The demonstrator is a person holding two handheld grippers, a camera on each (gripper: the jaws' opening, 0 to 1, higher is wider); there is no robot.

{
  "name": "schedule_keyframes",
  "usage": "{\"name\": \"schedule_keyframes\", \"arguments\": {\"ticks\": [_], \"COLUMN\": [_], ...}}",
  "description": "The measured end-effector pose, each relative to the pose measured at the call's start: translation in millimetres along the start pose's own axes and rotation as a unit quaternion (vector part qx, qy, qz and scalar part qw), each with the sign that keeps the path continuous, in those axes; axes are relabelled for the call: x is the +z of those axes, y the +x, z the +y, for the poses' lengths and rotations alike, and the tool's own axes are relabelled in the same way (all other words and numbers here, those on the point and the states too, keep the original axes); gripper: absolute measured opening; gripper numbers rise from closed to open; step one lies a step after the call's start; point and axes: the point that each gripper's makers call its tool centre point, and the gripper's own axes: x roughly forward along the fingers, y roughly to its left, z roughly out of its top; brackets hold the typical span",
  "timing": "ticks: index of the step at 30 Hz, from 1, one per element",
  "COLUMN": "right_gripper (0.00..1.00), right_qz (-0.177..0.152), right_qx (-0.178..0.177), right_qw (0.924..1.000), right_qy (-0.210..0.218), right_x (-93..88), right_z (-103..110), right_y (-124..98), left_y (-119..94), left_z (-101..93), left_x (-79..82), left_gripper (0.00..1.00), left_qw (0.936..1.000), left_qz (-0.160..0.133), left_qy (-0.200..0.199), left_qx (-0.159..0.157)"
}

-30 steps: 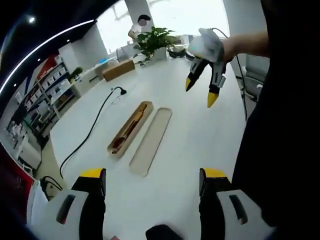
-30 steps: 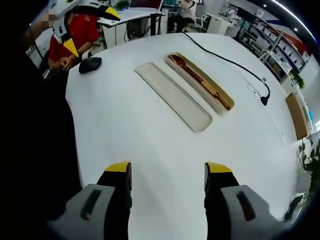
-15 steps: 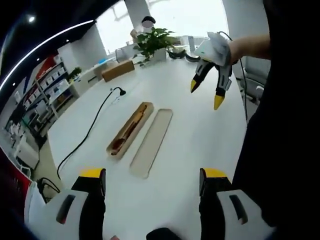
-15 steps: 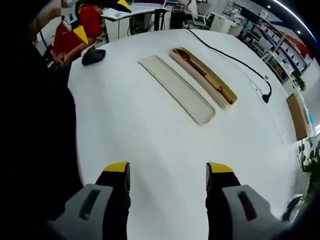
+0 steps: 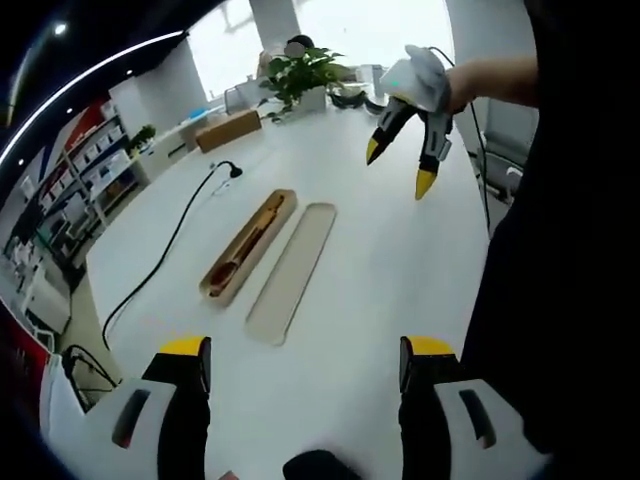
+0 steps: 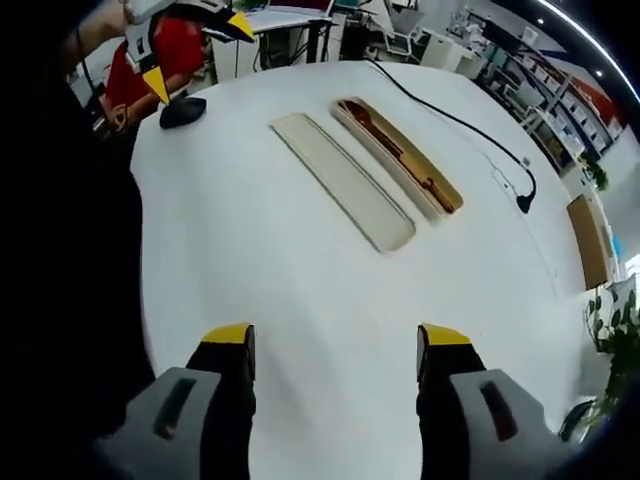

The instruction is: Arrange the utensils inside the cutlery case until each visible utensil rests in its matching compartment.

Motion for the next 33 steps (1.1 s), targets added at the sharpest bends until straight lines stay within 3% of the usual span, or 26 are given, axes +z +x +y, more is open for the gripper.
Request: {"name": "schedule_keyframes", "arguments": {"ticks": [3,15,25,27,33], "right_gripper": [0.68,0.7,0.69,0.69,0.69], "right_qz": [0.004,-0.014,-0.004,-0.001,-0.001], "right_qx": [-0.001,0.007,0.016,0.019,0.027], "right_qw": [1.0,0.9996,0.9991,0.9987,0.9978], "right_qy": [0.001,-0.024,-0.04,-0.048,-0.06], "right_x": [-1.3,10.1,6.4,8.5,17.7], "right_z": [-6,-29,-46,-48,-55], "right_y": [2,13,24,26,30], "left_y": [1,20,37,41,51], "left_z": [-0.6,-4.3,10.9,8.6,17.1], "left_x": [-11.4,-15.2,-17.6,-16.6,-23.6], "left_gripper": [0.79,0.79,0.79,0.79,0.78], "left_qw": [0.9998,0.9993,0.9991,0.9983,0.996], "left_qz": [0.006,0.011,0.026,0.026,0.042], "left_qy": [-0.016,-0.027,-0.004,0.012,0.045], "left_qx": [-0.003,-0.022,-0.033,-0.051,-0.064]}}
